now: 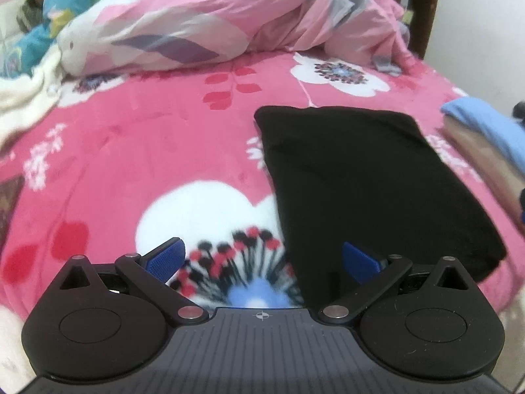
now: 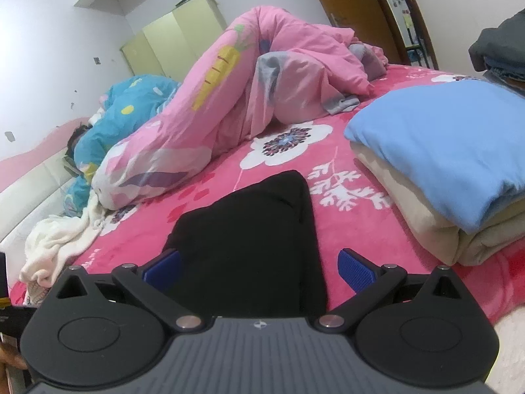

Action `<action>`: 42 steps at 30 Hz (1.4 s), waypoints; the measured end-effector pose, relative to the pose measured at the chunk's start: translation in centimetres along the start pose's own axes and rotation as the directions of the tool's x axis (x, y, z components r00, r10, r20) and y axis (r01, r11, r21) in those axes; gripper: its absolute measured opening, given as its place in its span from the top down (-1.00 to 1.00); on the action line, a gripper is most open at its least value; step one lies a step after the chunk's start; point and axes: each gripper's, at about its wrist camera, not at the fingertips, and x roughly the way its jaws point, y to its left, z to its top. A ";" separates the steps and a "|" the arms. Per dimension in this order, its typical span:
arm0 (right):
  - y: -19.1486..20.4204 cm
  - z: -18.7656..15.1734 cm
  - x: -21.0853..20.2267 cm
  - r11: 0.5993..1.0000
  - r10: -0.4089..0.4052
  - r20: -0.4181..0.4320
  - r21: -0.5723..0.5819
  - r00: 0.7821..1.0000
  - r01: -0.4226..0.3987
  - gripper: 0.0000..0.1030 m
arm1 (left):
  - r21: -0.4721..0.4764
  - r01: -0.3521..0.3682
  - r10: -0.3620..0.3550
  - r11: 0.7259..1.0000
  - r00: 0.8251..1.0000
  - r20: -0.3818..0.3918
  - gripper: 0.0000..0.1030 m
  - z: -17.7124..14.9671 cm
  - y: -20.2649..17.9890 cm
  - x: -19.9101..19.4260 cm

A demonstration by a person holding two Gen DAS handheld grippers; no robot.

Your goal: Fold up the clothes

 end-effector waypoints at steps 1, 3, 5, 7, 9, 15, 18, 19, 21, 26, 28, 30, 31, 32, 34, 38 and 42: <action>0.0 0.1 0.2 1.000 -0.006 -0.001 -0.004 1.000 0.006 -1.00 | 0.008 -0.004 0.004 1.000 1.000 -0.005 -1.00 0.2 -0.2 0.3; 0.2 0.4 0.6 1.000 -0.019 0.002 -0.020 1.000 0.019 -1.00 | 0.025 -0.009 0.009 1.000 1.000 -0.017 -1.00 0.5 -0.5 0.8; 0.5 0.8 1.0 0.998 -0.027 0.013 -0.057 1.000 0.028 -1.00 | 0.045 -0.014 0.015 0.999 1.000 -0.028 -1.00 0.5 -1.0 1.3; 1.3 1.0 1.4 0.993 -0.032 0.023 -0.113 0.999 0.034 -1.00 | 0.065 -0.018 0.021 0.998 0.999 -0.038 -1.00 0.4 -1.4 1.7; 2.0 1.2 1.7 0.985 -0.036 0.034 -0.169 0.999 0.042 -0.96 | 0.083 -0.025 0.030 0.996 0.998 -0.051 -1.00 0.3 -1.8 2.1; 4.0 0.9 3.1 0.952 -0.028 0.016 -0.306 0.999 0.031 -0.58 | 0.101 -0.033 0.040 0.994 0.997 -0.062 -1.00 0.2 -2.0 2.7; 4.3 0.7 3.8 0.947 -0.012 -0.012 -0.322 1.000 0.008 -0.31 | 0.104 -0.033 0.040 0.994 0.997 -0.066 -1.00 0.3 -2.0 2.8; 4.3 0.6 4.0 0.945 -0.008 -0.018 -0.326 1.000 0.002 -0.28 | 0.104 -0.033 0.040 0.994 0.997 -0.067 -1.00 0.3 -2.0 2.8; 4.5 0.5 4.4 0.941 -0.002 -0.031 -0.338 1.000 -0.008 -0.21 | 0.106 -0.033 0.041 0.994 0.997 -0.068 -1.00 0.4 -2.1 2.9; 4.3 -0.2 5.5 0.935 -0.003 -0.073 -0.354 0.997 -0.023 -0.05 | 0.109 -0.034 0.042 0.993 0.997 -0.069 -1.00 0.4 -2.1 3.1; 4.0 -0.7 6.3 0.935 -0.017 -0.100 -0.353 0.995 -0.019 -0.02 | 0.110 -0.033 0.041 0.993 0.997 -0.070 -1.00 0.5 -2.1 3.1; 3.4 -1.3 7.1 0.939 -0.038 -0.134 -0.344 0.990 -0.011 0.02 | 0.110 -0.031 0.039 0.993 0.997 -0.071 -1.00 0.5 -2.1 3.2; 3.1 -1.6 7.6 0.941 -0.048 -0.151 -0.337 0.987 -0.005 0.04 | 0.110 -0.030 0.038 0.994 0.997 -0.072 -1.00 0.5 -2.1 3.2; 2.9 -1.8 7.8 0.943 -0.047 -0.152 -0.333 0.987 -0.007 0.04 | 0.110 -0.029 0.037 0.994 0.997 -0.073 -1.00 0.5 -2.0 3.2; 2.8 -2.0 7.7 0.943 -0.047 -0.147 -0.332 0.988 -0.005 0.04 | 0.111 -0.027 0.036 0.993 0.997 -0.073 -1.00 0.5 -2.1 3.3; 2.7 -2.2 7.7 0.944 -0.048 -0.140 -0.330 0.989 -0.001 0.04 | 0.108 -0.028 0.036 0.994 0.997 -0.073 -1.00 0.5 -2.0 3.3; 2.7 -2.2 7.8 0.944 -0.047 -0.139 -0.331 0.989 -0.001 0.05 | 0.110 -0.033 0.041 0.993 0.997 -0.071 -1.00 0.5 -2.2 3.2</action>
